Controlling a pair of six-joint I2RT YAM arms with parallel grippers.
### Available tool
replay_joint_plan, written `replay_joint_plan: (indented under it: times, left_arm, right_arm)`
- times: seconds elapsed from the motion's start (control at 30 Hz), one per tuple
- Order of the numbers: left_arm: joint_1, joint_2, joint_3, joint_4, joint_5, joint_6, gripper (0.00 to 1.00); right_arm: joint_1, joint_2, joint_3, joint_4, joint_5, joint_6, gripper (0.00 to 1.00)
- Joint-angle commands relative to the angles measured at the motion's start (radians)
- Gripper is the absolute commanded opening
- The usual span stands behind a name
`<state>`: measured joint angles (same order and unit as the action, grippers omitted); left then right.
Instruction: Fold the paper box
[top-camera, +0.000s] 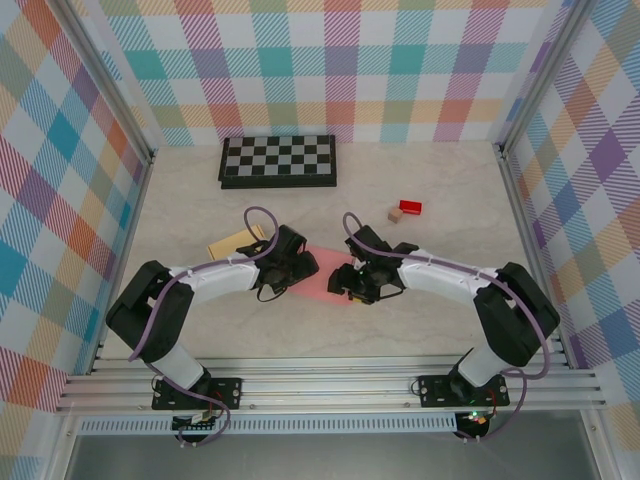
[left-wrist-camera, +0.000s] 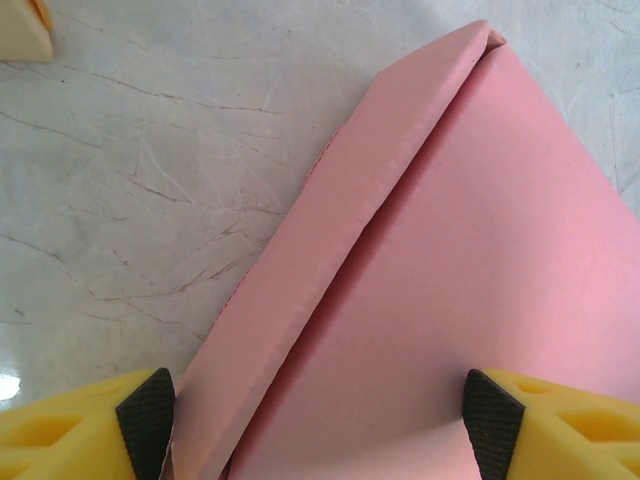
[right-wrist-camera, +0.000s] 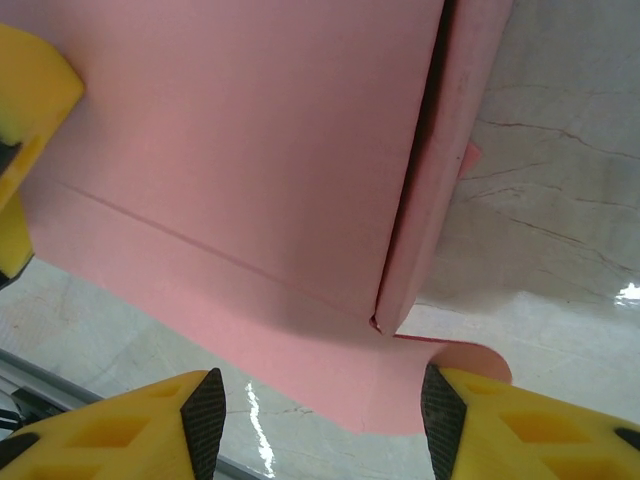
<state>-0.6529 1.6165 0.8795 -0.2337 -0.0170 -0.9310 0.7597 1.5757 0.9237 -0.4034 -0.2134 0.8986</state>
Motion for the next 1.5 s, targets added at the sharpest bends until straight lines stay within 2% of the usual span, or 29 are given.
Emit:
replay_joint_plan:
  times: [0.0, 0.27, 0.5, 0.7, 0.9, 1.03, 1.3, 1.4, 1.47]
  left_arm:
    - [0.001, 0.044, -0.007, -0.069, -0.040, -0.014, 0.78]
    - [0.001, 0.048, -0.005, -0.069, -0.037, -0.014, 0.78]
    - [-0.001, 0.049, -0.008, -0.070, -0.042, -0.016, 0.78]
    - [-0.001, 0.050, -0.011, -0.068, -0.043, -0.019, 0.78]
    - [0.000, 0.057, -0.010, -0.069, -0.046, -0.020, 0.77]
    - [0.000, 0.061, -0.011, -0.070, -0.046, -0.019, 0.77]
    - [0.001, 0.071, -0.007, -0.078, -0.048, -0.014, 0.77]
    - [0.000, 0.073, -0.005, -0.079, -0.047, -0.014, 0.77]
    - [0.001, 0.073, -0.005, -0.078, -0.048, -0.015, 0.77]
  right_arm:
    - [0.019, 0.026, 0.004, 0.009, -0.034, 0.002, 0.57]
    - [0.030, 0.029, 0.006, 0.043, -0.033, -0.010, 0.57]
    - [0.040, 0.027, 0.010, 0.052, -0.040, -0.022, 0.48]
    - [0.044, 0.024, 0.010, 0.043, -0.037, -0.047, 0.46]
    - [0.049, 0.024, 0.013, 0.033, -0.009, -0.117, 0.42]
    - [0.049, 0.021, -0.033, 0.117, -0.006, -0.173, 0.41]
    - [0.052, -0.001, -0.052, 0.088, 0.116, -0.298, 0.42]
    - [0.051, -0.009, -0.082, 0.144, 0.080, -0.325, 0.37]
    - [0.052, -0.013, -0.087, 0.167, 0.030, -0.319, 0.37]
